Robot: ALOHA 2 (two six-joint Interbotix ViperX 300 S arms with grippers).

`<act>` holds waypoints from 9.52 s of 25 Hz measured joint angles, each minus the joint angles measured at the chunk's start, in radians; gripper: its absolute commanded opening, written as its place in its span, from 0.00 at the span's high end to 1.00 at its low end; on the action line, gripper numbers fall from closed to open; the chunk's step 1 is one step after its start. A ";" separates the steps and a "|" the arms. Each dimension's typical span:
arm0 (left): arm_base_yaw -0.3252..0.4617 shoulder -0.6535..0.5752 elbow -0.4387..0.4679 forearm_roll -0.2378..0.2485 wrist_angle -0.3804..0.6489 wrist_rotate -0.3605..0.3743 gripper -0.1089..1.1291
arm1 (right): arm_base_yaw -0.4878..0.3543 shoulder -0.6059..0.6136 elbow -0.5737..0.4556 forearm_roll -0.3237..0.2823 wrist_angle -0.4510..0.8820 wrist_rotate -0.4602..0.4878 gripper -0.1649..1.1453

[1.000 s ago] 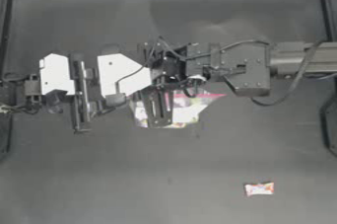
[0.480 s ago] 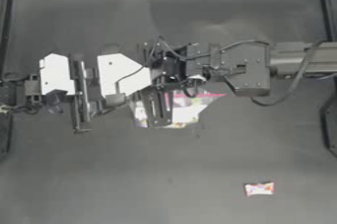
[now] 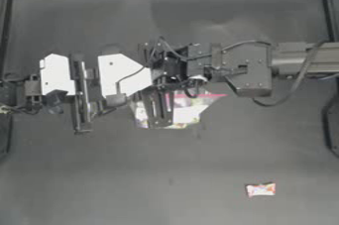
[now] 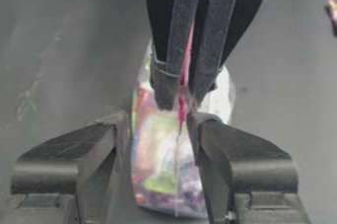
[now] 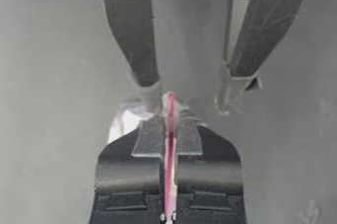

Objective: Put candy in bag

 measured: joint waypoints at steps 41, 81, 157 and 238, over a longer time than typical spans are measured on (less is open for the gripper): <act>-0.029 -0.005 -0.014 0.000 0.028 -0.003 0.31 | -0.002 0.000 0.011 0.000 -0.006 -0.002 0.83; -0.040 -0.005 -0.020 0.005 0.025 0.029 0.89 | -0.011 -0.100 0.167 -0.006 -0.012 0.075 0.83; -0.038 -0.005 -0.009 0.000 0.028 0.029 0.88 | -0.095 -0.497 0.738 -0.055 -0.054 0.321 0.83; -0.140 0.166 -0.064 -0.041 0.031 0.064 0.88 | 0.044 -0.440 0.719 -0.043 -0.235 0.387 0.83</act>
